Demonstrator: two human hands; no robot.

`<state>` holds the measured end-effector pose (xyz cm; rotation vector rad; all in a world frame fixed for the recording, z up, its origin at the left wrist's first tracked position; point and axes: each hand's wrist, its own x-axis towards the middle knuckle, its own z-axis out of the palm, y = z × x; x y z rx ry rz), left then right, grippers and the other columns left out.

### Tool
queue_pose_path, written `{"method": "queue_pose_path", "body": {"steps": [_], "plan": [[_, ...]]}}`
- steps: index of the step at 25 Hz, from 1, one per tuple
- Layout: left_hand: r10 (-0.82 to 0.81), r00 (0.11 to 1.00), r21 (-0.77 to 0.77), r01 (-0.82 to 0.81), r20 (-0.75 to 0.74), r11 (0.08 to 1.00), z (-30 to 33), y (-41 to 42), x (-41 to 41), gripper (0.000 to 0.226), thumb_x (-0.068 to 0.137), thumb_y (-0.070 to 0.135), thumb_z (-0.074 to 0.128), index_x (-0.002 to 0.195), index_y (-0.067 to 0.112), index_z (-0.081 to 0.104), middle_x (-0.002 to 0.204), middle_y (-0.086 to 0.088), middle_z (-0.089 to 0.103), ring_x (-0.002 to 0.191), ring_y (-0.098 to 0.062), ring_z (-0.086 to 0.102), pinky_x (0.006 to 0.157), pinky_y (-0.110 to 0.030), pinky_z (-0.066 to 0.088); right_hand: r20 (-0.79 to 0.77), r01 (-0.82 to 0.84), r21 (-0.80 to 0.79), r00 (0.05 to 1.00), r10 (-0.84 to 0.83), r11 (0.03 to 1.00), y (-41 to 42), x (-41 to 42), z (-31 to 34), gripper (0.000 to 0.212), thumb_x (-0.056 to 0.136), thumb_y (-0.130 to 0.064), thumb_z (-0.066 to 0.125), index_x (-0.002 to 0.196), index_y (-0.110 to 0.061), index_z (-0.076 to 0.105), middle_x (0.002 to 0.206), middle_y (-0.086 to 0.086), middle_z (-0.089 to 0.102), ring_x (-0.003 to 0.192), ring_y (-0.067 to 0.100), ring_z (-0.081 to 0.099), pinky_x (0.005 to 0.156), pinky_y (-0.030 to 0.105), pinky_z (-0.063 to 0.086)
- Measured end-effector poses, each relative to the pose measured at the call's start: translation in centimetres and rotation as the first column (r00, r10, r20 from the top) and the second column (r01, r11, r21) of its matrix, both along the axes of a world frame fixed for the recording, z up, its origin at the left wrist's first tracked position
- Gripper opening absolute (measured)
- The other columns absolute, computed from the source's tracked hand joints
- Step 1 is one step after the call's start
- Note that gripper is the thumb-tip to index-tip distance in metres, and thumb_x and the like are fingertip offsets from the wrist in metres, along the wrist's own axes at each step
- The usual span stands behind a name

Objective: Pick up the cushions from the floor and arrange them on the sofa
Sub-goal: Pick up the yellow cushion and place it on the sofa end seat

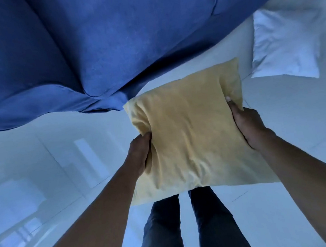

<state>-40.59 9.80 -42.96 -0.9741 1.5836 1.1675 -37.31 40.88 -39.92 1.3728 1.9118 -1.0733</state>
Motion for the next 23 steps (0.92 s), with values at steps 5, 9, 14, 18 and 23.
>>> {"method": "queue_pose_path", "body": {"steps": [5,9,14,18,23], "plan": [[0.040,0.997,0.018,-0.039,-0.066,0.999,11.8,1.3,0.8,0.034,0.096,0.038,0.061,0.119,0.020,0.079,0.113,-0.005,0.084,0.107,-0.027,0.077,0.101,-0.044,0.059,-0.126,0.000,0.008,0.992,0.001,1.000,0.8,0.5,11.0,0.093,0.079,-0.093,0.046,0.125,-0.018,0.074,0.121,0.010,0.073,0.116,0.036,0.066,0.108,0.048,0.050],[0.044,0.985,0.000,-0.044,-0.167,0.999,18.7,0.4,-0.3,0.035,0.093,0.042,0.063,0.115,0.021,0.080,0.113,-0.004,0.085,0.109,-0.029,0.078,0.107,-0.050,0.058,-0.214,0.022,-0.030,0.977,-0.028,0.999,-0.1,-0.3,17.6,0.110,0.062,-0.105,0.042,0.127,-0.022,0.073,0.126,0.007,0.073,0.117,0.035,0.066,0.109,0.051,0.050],[0.067,0.942,-0.001,-0.071,-0.328,0.997,26.6,-0.3,-1.7,0.034,0.091,0.040,0.064,0.115,0.022,0.081,0.112,-0.003,0.085,0.110,-0.029,0.079,0.106,-0.052,0.059,-0.340,-0.019,-0.094,0.940,-0.015,0.995,-0.7,-1.9,24.9,0.085,0.074,-0.097,0.045,0.109,-0.025,0.074,0.113,0.003,0.074,0.108,0.031,0.068,0.105,0.051,0.052],[0.105,0.889,0.007,-0.114,-0.445,0.994,31.9,-0.1,-2.1,0.033,0.096,0.043,0.065,0.118,0.022,0.078,0.115,-0.002,0.084,0.111,-0.026,0.077,0.104,-0.048,0.059,-0.409,-0.058,-0.138,0.913,-0.004,0.989,-0.5,-3.5,29.7,0.073,0.073,-0.096,0.049,0.088,-0.028,0.072,0.100,0.000,0.076,0.099,0.028,0.070,0.101,0.051,0.055],[0.162,0.805,0.018,-0.185,-0.571,0.983,37.0,0.4,-4.3,0.036,0.093,0.044,0.066,0.112,0.015,0.077,0.118,-0.011,0.081,0.114,-0.033,0.074,0.107,-0.052,0.057,-0.541,-0.112,-0.151,0.841,0.013,0.982,-0.4,-6.9,34.8,0.061,0.075,-0.093,0.050,0.085,-0.035,0.065,0.103,-0.005,0.072,0.106,0.028,0.068,0.105,0.051,0.053]]}}
